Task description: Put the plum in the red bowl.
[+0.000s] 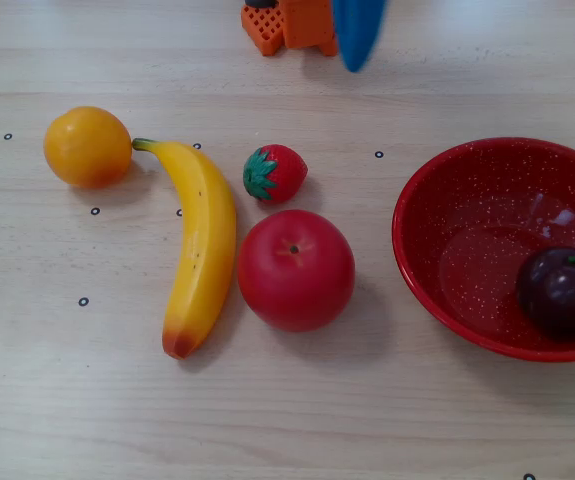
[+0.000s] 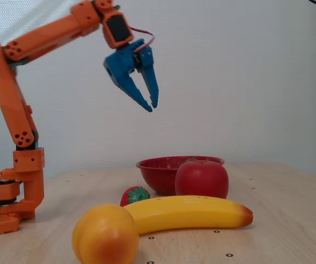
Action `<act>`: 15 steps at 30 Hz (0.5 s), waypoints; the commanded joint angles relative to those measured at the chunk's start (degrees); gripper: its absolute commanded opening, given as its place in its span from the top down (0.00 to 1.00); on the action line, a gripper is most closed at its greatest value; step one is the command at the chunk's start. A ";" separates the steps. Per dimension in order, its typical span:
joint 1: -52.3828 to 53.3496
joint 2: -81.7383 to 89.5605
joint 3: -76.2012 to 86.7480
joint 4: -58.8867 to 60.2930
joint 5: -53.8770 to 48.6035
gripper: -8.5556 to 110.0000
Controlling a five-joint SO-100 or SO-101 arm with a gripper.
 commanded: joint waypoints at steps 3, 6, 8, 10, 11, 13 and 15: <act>-6.33 18.11 13.01 -5.45 0.70 0.93; -10.11 27.77 23.47 -7.21 2.29 0.93; -12.48 33.31 29.71 -8.09 2.90 0.93; -14.24 38.32 34.98 -8.44 2.90 0.93; -14.77 40.69 37.44 -8.35 2.99 0.93; -15.38 44.82 41.22 -8.17 2.99 0.93; -15.29 49.57 45.09 -7.91 2.90 0.93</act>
